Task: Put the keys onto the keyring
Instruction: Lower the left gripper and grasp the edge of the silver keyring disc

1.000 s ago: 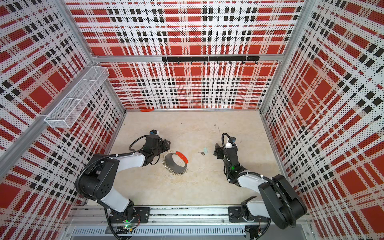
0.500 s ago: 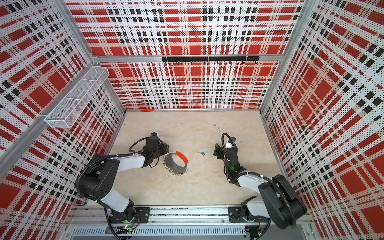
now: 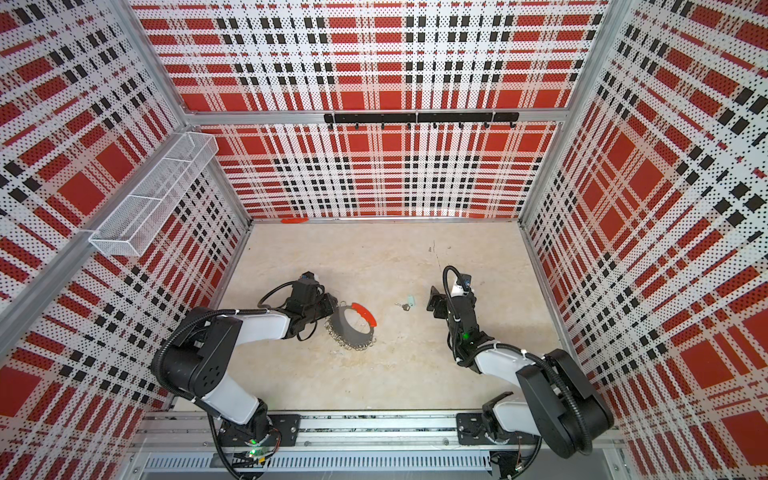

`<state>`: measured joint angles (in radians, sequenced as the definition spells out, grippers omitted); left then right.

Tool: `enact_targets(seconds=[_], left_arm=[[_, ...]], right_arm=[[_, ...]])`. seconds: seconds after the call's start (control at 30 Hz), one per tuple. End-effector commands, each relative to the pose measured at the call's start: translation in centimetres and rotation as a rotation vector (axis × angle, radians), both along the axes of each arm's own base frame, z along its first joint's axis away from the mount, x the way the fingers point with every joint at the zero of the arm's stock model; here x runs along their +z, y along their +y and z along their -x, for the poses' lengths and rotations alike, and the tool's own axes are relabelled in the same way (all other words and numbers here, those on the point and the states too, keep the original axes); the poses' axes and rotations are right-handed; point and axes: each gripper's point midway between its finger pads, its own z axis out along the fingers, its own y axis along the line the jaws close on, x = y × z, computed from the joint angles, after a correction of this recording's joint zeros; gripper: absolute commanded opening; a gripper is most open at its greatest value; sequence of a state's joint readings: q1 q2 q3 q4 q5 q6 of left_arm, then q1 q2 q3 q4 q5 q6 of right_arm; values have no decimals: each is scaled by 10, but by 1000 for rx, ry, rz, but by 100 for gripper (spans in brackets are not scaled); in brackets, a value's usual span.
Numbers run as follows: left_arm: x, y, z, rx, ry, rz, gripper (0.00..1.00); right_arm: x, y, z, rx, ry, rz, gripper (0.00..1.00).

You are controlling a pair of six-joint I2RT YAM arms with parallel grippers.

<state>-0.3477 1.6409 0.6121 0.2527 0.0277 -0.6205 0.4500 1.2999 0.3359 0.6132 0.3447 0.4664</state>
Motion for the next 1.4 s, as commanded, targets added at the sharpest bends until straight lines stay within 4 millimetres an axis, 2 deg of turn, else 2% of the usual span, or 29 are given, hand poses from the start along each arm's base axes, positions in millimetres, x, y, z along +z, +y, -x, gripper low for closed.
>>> enact_targets(seconds=[0.0,0.57,0.7,0.9,1.17,1.37], left_arm=[[-4,0,10,-10,23,18,32],[-1,-10,16,-22,26,42,24],[6,-11,16,-22,14,45,28],[15,-13,19,-22,-2,58,29],[2,-11,25,-22,32,42,31],[2,-7,25,-1,23,24,43]], right_arm=[[11,4,-5,3,-20,-14,93],[13,4,-4,3,-19,-16,92],[14,4,-4,2,-20,-19,92],[15,4,-4,3,-20,-21,92],[16,3,-3,-1,-25,-22,91],[17,2,-3,-3,-28,-22,91]])
